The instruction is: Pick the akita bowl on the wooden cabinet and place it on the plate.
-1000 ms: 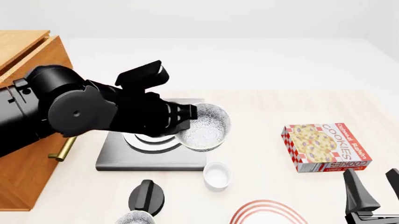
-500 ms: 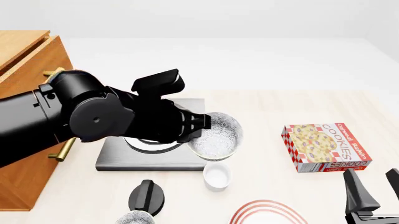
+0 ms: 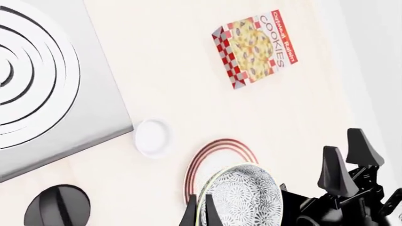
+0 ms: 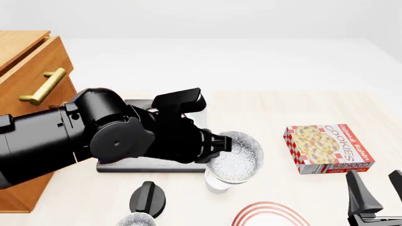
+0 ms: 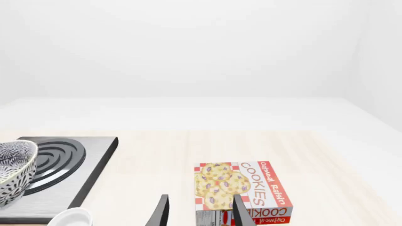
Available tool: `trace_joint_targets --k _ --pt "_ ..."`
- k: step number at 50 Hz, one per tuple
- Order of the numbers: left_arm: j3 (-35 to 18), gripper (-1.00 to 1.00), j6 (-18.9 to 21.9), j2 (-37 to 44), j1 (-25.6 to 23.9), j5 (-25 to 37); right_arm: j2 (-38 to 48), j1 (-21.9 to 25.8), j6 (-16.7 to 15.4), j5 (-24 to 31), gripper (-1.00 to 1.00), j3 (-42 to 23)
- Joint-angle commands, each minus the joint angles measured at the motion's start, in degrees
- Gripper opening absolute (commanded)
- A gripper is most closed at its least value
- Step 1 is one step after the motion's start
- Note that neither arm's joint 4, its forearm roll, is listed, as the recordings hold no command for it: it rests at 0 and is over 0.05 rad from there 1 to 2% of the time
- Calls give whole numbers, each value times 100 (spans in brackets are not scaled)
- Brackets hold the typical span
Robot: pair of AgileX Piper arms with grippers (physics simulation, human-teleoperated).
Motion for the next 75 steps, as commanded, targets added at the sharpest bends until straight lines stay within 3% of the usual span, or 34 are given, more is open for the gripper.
trace_joint_targets --k 1,75 --pt "53 -100 -96 68 -269 -107 0 0 0 0 100 0" --pt "122 -100 -392 1021 -657 -710 0 0 0 0 100 0"
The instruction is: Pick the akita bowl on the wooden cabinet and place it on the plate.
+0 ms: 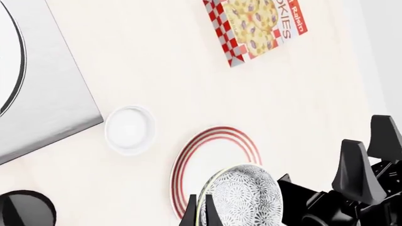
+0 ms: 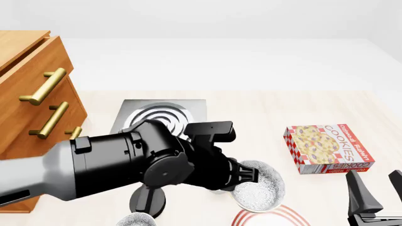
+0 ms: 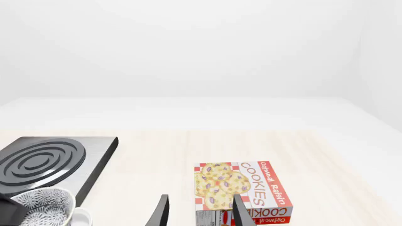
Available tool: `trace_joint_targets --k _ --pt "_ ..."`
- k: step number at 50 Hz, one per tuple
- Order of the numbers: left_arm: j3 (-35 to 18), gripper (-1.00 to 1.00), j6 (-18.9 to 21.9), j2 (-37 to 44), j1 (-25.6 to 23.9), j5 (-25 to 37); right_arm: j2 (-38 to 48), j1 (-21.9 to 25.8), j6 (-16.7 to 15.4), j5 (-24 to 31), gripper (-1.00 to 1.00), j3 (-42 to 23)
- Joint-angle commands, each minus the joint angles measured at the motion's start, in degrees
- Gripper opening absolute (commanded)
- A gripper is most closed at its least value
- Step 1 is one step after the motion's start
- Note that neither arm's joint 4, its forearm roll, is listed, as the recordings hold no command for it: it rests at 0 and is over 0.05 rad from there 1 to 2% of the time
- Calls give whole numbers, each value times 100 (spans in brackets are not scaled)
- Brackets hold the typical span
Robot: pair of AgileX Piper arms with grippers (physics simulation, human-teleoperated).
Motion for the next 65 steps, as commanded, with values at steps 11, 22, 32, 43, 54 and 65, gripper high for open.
trace_joint_targets --k 11,22,32,43,54,65 --pt "-32 -100 -131 375 -135 -276 0 0 0 0 100 0" --pt "-49 -100 -164 569 -164 -393 0 0 0 0 100 0" --pt "-74 -100 -223 753 -233 -499 0 0 0 0 100 0" --pt "-79 -100 -329 889 -353 -610 0 0 0 0 100 0" --pt "-52 -100 -410 1022 -401 -729 0 0 0 0 100 0" --pt "-115 -100 -446 1154 -410 -790 0 0 0 0 100 0"
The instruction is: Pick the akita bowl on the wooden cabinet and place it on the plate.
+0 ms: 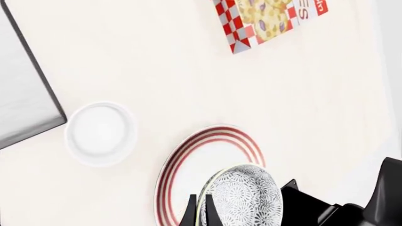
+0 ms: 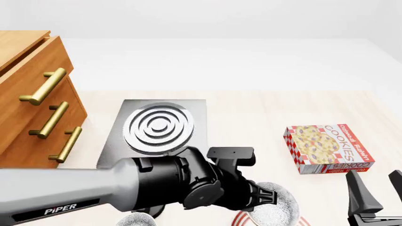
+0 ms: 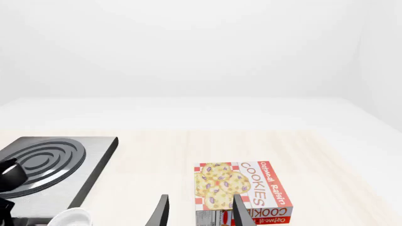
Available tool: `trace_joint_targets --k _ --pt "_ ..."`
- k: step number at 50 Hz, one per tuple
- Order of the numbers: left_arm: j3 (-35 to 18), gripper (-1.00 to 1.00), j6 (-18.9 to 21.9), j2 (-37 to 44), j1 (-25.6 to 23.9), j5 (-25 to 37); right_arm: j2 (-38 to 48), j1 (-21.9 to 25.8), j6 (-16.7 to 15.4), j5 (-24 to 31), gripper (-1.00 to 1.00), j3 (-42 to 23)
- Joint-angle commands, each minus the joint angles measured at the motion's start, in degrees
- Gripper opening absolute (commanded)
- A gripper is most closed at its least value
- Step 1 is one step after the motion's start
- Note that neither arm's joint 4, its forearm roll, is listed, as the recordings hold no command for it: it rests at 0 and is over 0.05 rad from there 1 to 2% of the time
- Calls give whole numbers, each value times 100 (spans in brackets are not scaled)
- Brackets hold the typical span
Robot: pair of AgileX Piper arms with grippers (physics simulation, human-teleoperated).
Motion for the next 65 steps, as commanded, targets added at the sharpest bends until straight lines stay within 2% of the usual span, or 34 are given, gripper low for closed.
trace_joint_targets --k 1,65 --pt "-60 -100 -23 111 -26 -93 0 0 0 0 100 0" --pt "37 -100 -302 741 -49 -719 0 0 0 0 100 0"
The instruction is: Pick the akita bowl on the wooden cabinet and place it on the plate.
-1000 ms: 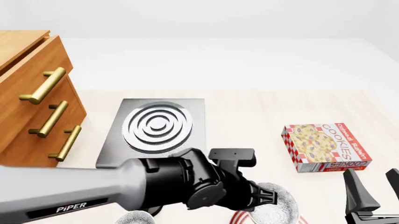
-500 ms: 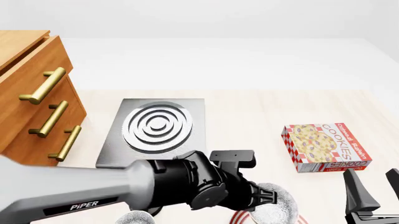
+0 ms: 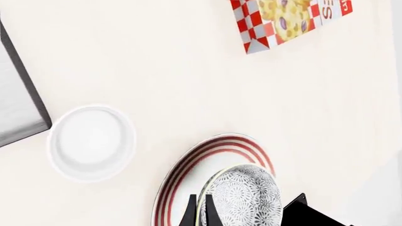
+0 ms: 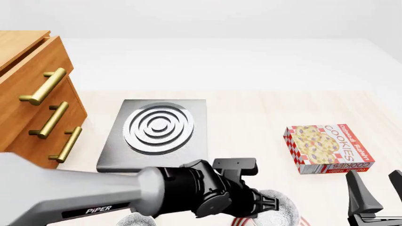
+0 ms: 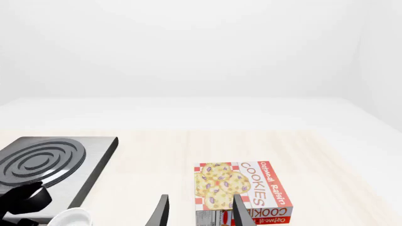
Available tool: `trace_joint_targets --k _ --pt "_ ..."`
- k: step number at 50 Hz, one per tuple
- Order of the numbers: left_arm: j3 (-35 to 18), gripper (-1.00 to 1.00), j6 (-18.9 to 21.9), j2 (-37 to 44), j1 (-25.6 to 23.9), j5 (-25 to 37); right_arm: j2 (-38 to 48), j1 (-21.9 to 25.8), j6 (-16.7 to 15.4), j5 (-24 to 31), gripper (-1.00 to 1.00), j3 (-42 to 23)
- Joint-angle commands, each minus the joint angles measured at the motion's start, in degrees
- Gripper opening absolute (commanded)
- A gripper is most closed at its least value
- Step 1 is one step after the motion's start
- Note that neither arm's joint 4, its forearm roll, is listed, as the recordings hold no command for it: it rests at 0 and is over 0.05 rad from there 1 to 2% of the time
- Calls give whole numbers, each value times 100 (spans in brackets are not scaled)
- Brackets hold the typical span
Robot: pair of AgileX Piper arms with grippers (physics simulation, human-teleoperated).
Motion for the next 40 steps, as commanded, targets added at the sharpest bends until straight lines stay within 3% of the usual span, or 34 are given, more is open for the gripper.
trace_joint_targets --k 1,40 --pt "-33 -100 -4 127 -11 -119 0 0 0 0 100 0" --pt "-77 -100 -50 338 -41 -198 0 0 0 0 100 0"
